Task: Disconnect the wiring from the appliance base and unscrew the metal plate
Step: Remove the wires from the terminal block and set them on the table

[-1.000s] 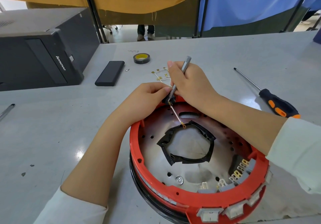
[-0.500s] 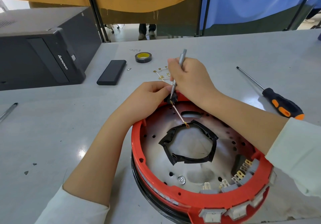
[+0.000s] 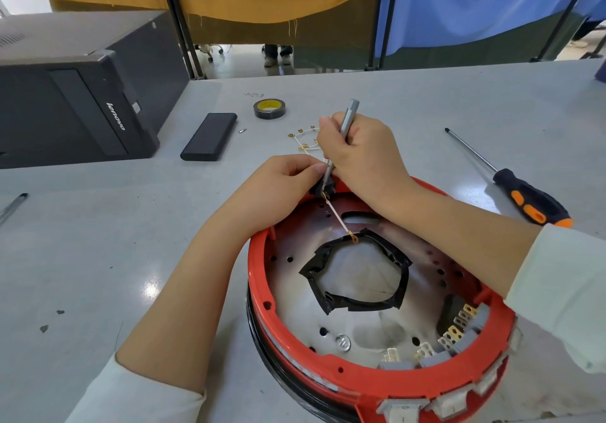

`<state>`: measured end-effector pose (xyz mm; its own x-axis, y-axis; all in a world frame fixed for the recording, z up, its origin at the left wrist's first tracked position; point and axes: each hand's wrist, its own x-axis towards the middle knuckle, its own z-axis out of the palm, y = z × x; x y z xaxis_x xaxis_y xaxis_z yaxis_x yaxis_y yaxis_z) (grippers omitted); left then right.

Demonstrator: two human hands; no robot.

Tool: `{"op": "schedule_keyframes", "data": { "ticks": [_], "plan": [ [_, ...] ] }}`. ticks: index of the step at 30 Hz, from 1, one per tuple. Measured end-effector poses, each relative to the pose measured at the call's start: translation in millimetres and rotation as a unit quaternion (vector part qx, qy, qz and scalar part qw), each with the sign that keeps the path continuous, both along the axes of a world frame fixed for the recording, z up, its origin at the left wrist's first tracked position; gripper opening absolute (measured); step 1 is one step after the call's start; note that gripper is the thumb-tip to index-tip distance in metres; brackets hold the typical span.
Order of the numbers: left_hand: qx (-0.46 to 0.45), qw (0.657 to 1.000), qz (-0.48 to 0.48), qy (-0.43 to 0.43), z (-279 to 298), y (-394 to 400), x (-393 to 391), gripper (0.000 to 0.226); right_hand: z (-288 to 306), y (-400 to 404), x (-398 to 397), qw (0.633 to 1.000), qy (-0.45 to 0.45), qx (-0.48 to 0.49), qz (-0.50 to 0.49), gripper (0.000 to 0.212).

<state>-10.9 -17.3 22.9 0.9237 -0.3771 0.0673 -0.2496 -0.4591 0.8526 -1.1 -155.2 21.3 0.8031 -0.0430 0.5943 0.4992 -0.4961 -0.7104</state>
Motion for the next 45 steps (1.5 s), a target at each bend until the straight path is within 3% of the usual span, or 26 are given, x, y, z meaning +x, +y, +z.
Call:
{"op": "schedule_keyframes", "data": {
  "ticks": [9, 21, 26, 31, 45],
  "plan": [
    [-0.008, 1.0, -0.007, 0.001, 1, 1, -2, 0.027, -4, -1, -4, 1.0, -0.027, 0.006, 0.0, 0.048],
    [0.007, 1.0, -0.007, -0.001, 1, 2, -1, 0.029, -2, -3, 0, 0.998, 0.02, -0.048, 0.02, 0.047],
    [0.012, 1.0, 0.0, 0.007, 0, 2, -1, 0.03, -1, -2, -7, 0.98, 0.035, -0.192, 0.027, 0.049],
    [0.005, 1.0, 0.0, -0.002, 0, 1, 0, 0.027, 6, -4, 0, 0.998, 0.038, -0.039, 0.02, 0.047],
    [0.005, 1.0, -0.002, -0.002, 0, 0, 0, 0.027, 2, 0, -7, 0.998, -0.022, -0.059, 0.028, 0.041]
  ]
}}
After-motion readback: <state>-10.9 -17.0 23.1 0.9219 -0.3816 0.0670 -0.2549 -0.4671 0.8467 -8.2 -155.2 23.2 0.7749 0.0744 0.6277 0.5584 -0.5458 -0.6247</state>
